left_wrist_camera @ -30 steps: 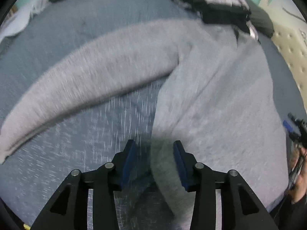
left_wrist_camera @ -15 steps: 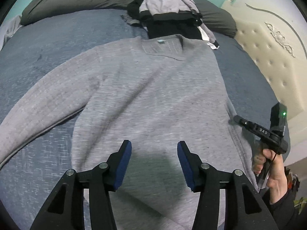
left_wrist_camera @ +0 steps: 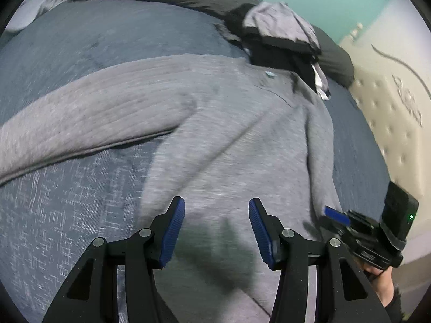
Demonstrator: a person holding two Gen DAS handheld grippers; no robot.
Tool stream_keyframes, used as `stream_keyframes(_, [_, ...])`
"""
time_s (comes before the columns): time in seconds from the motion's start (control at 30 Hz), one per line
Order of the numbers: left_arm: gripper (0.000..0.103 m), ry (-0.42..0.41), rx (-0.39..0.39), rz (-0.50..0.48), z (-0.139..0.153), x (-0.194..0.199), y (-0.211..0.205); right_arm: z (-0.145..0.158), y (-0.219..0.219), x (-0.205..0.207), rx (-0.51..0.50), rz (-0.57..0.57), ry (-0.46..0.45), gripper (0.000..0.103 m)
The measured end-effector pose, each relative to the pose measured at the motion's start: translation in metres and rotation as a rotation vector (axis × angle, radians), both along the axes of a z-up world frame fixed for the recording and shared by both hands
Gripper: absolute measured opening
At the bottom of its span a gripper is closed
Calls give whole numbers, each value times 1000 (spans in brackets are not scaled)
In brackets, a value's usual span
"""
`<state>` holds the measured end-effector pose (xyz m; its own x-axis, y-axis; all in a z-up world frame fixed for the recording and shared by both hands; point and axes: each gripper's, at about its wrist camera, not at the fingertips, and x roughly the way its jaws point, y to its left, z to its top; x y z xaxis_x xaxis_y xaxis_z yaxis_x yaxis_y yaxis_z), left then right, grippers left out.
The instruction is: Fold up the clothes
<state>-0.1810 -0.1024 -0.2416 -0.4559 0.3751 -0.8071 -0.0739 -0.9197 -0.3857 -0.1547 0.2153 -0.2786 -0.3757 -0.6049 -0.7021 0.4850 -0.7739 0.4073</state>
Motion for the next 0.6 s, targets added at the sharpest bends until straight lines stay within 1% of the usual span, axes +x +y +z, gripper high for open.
stream_keyframes(0.03, [54,2,10,13,-3,0,-5,1,4,1,-17,-9,-13,47])
stream_keyframes(0.07, [54,9,21,27,-7,0,-10,3,10,-1,-38,-25,-21,49])
stream_keyframes(0.23, [54,54,50,66,-15,-4,-17,21,71,-1,-180,-219,-3,51])
stream_keyframes(0.27, [54,69,50,68,-15,-4,-17,23,85,-3,-193,-279,8,51])
stream_keyframes(0.37, [54,114,51,75,-15,-6,-15,19,120,-10,-166,-476,17,51])
stream_keyframes(0.43, [54,135,49,83,-17,-6,-16,11,129,-18,-124,-536,-14,51])
stream_keyframes(0.5, [54,142,41,83,-21,-7,-16,6,128,-25,-92,-538,-26,51])
stream_keyframes(0.6, [54,146,30,74,-26,-8,-19,1,122,-39,-44,-499,-45,51])
